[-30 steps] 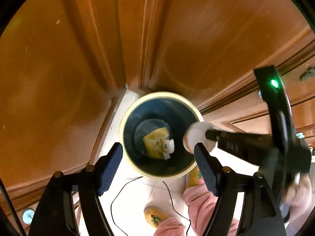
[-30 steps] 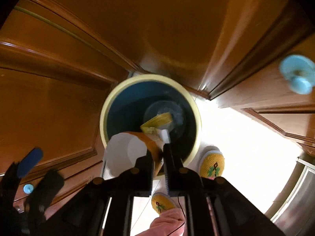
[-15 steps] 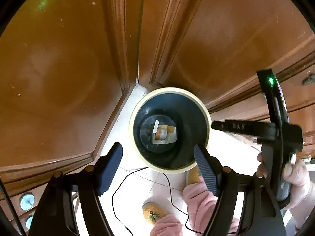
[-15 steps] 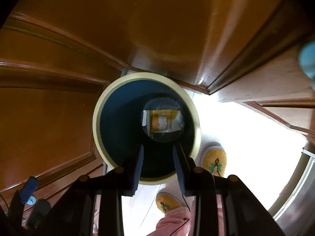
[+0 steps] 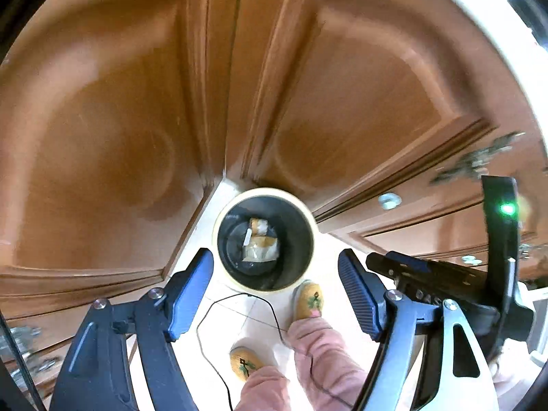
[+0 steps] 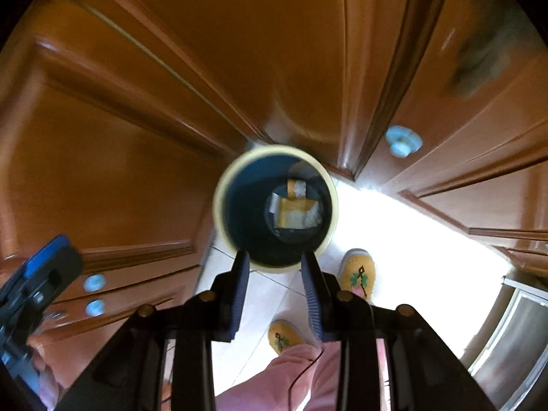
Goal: Collect trash
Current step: 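Raise both tools back toward the trash on the counter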
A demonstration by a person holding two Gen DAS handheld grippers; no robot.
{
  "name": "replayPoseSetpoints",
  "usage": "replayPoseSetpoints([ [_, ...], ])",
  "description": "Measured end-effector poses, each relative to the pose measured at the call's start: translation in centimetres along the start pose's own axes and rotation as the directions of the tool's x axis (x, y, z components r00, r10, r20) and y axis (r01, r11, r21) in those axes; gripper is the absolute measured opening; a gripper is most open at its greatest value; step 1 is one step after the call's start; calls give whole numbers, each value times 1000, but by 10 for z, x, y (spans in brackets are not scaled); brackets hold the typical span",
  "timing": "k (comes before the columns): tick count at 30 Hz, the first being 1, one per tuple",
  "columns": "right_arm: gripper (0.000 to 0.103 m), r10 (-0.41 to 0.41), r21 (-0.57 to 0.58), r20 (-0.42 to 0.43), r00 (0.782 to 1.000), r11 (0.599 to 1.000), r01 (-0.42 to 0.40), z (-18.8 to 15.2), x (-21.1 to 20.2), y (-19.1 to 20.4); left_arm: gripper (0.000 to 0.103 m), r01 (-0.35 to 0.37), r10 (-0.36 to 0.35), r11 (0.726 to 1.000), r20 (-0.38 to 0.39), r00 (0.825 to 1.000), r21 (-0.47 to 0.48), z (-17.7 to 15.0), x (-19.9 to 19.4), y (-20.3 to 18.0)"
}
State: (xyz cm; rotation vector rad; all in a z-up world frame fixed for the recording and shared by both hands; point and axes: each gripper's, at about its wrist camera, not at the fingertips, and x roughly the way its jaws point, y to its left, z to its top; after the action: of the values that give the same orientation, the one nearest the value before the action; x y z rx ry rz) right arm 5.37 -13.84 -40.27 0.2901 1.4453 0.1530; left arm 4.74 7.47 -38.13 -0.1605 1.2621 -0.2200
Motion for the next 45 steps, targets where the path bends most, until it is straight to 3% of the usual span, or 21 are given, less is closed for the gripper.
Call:
replayPoseSetpoints([
  [5,31,16,-57,118,993,998,-10,0,-111,24,88,59,-60,998,45,997,20,17,-84,-31],
  [8,32,26,-62,202,979,998,-13,2,-170,31,90,105,-109,993,83,991,45,30,-134,-57],
  [12,32,29,-59,313,949,998,-11,-1,-245,29,90,108,-125,987,151,981,118,48,-190,-92],
  [19,32,-16,-68,412,911,997,48,-10,-331,17,90,131,-173,971,204,964,202,73,-252,-139],
  [24,37,-46,-37,463,885,997,71,0,-367,-3,90,167,-229,948,218,949,269,98,-287,-184],
  [29,51,-78,4,532,843,996,90,18,-405,-26,90,146,-229,940,252,940,309,119,-301,-225],
  [32,52,-91,29,555,827,996,90,37,-423,-42,91,140,-229,940,272,935,311,142,-301,-242],
  [35,53,-104,47,561,822,995,93,60,-437,-59,99,116,-212,942,293,932,314,170,-297,-252],
  [39,53,-111,71,548,829,994,87,98,-446,-84,101,71,-173,950,324,930,303,212,-288,-266],
  [45,53,-47,77,505,862,997,9,170,-445,-120,101,46,-116,972,303,946,231,275,-249,-267],
])
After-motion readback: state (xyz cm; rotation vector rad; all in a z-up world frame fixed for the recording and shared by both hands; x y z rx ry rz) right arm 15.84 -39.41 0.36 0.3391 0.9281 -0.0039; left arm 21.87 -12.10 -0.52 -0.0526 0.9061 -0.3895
